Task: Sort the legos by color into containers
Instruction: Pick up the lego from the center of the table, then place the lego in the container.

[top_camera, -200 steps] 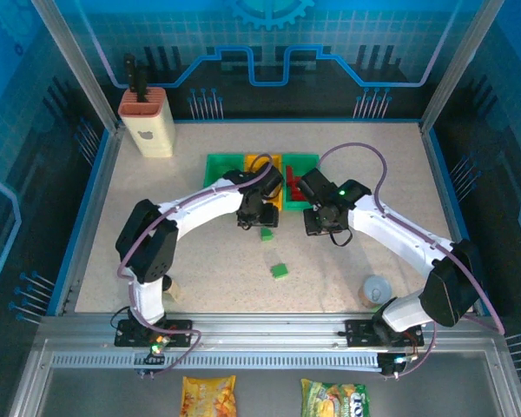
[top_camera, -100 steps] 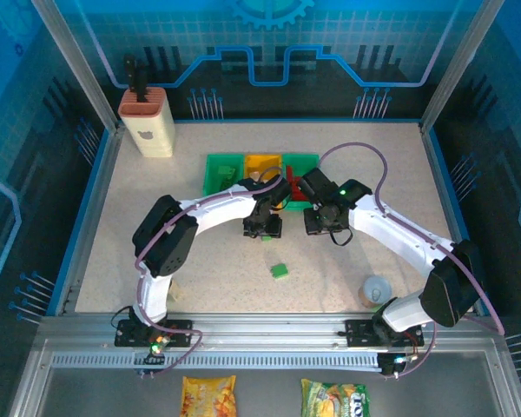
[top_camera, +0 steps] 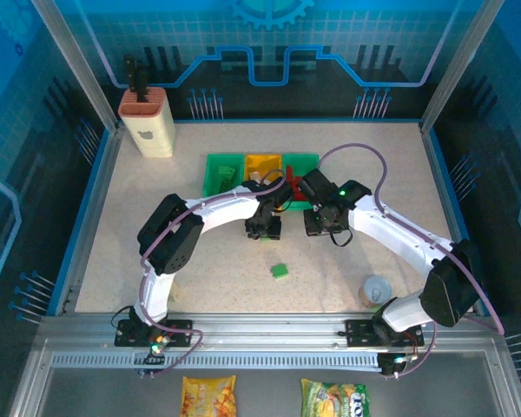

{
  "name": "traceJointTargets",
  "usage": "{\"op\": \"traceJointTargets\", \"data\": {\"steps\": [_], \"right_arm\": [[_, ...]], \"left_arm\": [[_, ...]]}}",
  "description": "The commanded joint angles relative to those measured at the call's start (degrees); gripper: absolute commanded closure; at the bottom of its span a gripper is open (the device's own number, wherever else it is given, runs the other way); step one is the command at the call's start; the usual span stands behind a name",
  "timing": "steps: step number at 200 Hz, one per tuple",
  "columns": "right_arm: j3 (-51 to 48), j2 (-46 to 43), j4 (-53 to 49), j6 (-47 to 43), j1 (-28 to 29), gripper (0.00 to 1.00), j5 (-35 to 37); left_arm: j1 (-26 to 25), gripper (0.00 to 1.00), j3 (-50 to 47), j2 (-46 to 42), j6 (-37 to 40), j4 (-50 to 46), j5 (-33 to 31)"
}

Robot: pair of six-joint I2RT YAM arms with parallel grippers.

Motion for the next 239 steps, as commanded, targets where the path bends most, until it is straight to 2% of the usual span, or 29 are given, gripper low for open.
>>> {"op": "traceJointTargets", "data": {"steps": [1, 58, 109, 172, 239], "right_arm": [[-0.28, 0.04, 0.32, -0.45, -0.72, 0.59, -0.69], [-0.14, 0.67, 0.36, -0.53, -0.74, 0.59, -0.76], [0.09, 1.13, 0.31, -0.53, -0.86, 0.59, -0.86], [1.05, 1.74, -0.07, -0.45, -0.81, 0.59, -1.07], [1.57, 1.72, -0.56, -0.35, -0.59, 0.60, -1.09]], "left_arm": [[-0.38, 0.58, 1.79, 0.41, 0.40, -0.70, 0.32], [-0.28, 0.60, 2.73, -0.35, 1.27, -1.76, -0.51], [1.22, 0.61, 2.44, -4.38, 2.41, -3.15, -1.88], [6.83, 0.60, 1.20, -11.24, 5.33, -5.23, -1.91], [16.19, 0.60, -0.08, -15.15, 10.10, -5.85, -1.61]]}}
